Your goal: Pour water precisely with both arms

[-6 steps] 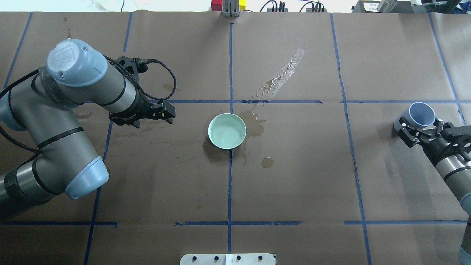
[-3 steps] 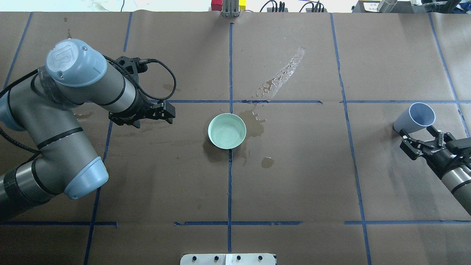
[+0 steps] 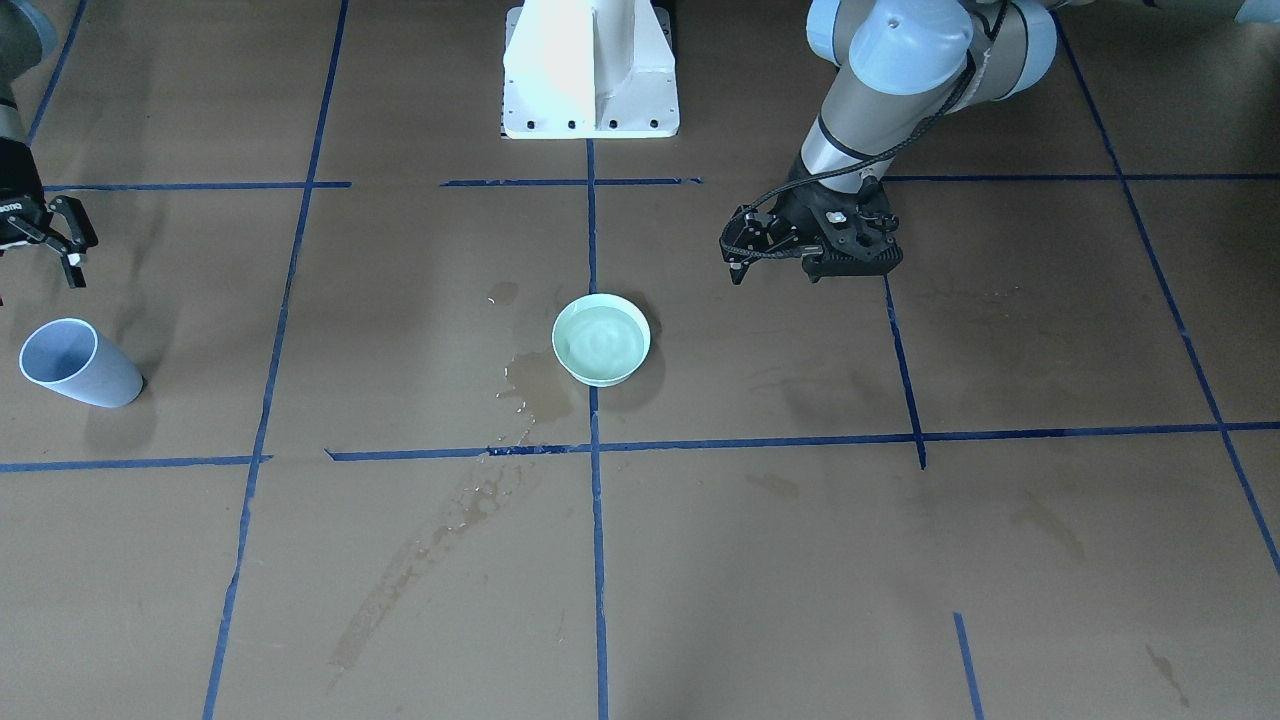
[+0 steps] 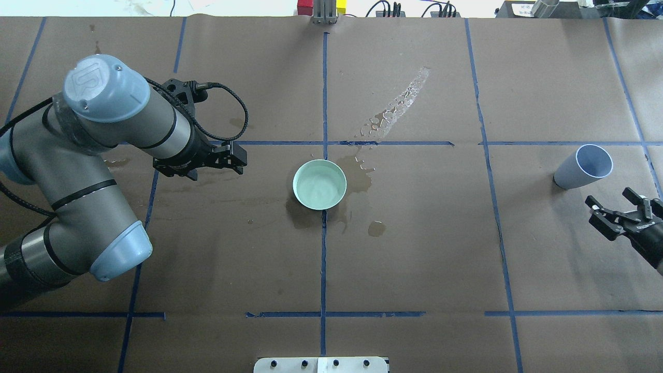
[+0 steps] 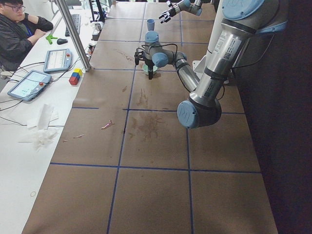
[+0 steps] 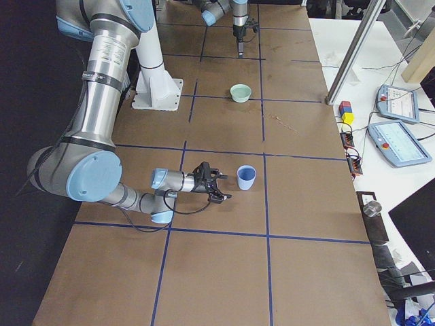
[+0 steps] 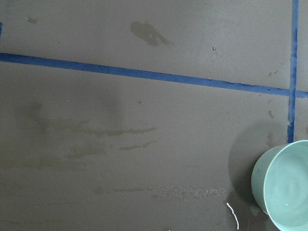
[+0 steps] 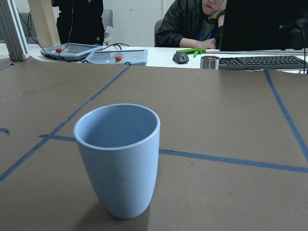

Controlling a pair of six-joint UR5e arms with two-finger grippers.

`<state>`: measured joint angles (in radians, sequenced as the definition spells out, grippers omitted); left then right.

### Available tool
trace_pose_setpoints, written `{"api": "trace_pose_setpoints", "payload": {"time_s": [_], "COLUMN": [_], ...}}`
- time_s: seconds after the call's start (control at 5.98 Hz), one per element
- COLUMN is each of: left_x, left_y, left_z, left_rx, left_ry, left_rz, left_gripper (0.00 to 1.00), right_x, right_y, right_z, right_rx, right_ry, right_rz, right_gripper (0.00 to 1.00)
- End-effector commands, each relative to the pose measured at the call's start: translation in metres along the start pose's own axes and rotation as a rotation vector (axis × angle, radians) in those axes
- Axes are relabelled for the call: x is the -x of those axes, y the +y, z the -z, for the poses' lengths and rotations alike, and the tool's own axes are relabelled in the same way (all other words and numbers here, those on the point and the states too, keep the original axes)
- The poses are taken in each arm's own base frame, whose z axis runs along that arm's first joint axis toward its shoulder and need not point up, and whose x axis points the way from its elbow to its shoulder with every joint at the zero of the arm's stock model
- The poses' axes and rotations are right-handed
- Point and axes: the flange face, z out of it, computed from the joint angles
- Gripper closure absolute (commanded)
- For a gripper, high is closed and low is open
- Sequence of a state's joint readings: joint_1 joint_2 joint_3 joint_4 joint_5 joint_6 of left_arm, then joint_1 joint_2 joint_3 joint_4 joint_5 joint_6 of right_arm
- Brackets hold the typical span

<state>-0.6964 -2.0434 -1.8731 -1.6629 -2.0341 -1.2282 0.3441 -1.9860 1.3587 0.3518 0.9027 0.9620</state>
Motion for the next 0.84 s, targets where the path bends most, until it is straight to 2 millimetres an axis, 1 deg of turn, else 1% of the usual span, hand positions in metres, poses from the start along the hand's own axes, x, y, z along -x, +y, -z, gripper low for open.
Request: {"api": "trace_pose_setpoints", "payload": {"time_s": [0.0, 0.17, 0.33, 0.5, 0.67], "left_x": [0.000, 0.000, 0.001, 0.000, 0.000], "left_y": [0.000, 0.000, 0.000, 0.000, 0.000], "left_z": [0.001, 0.001, 0.000, 0.001, 0.001], "left_rx": [-0.002, -0.002, -0.001, -0.002, -0.002], "left_ry": [0.001, 0.001, -0.001, 0.001, 0.001], "left_rz": [0.000, -0.002, -0.002, -0.003, -0.003], "left_gripper": [0.00, 0.00, 0.00, 0.00, 0.00], "right_x": [-0.027, -0.046, -0.073, -0.097, -0.117], "right_y": [0.009, 0.004, -0.016, -0.029, -0.053], "right_z": [0.017, 0.022, 0.029, 0.037, 0.036], "right_rx": [0.098, 0.150, 0.204, 0.238, 0.281], "right_ry": [-0.019, -0.019, -0.023, -0.009, -0.013], "right_rz": [0.030, 0.017, 0.012, 0.022, 0.006], "right_gripper": [0.01, 0.01, 0.02, 0.02, 0.02]}}
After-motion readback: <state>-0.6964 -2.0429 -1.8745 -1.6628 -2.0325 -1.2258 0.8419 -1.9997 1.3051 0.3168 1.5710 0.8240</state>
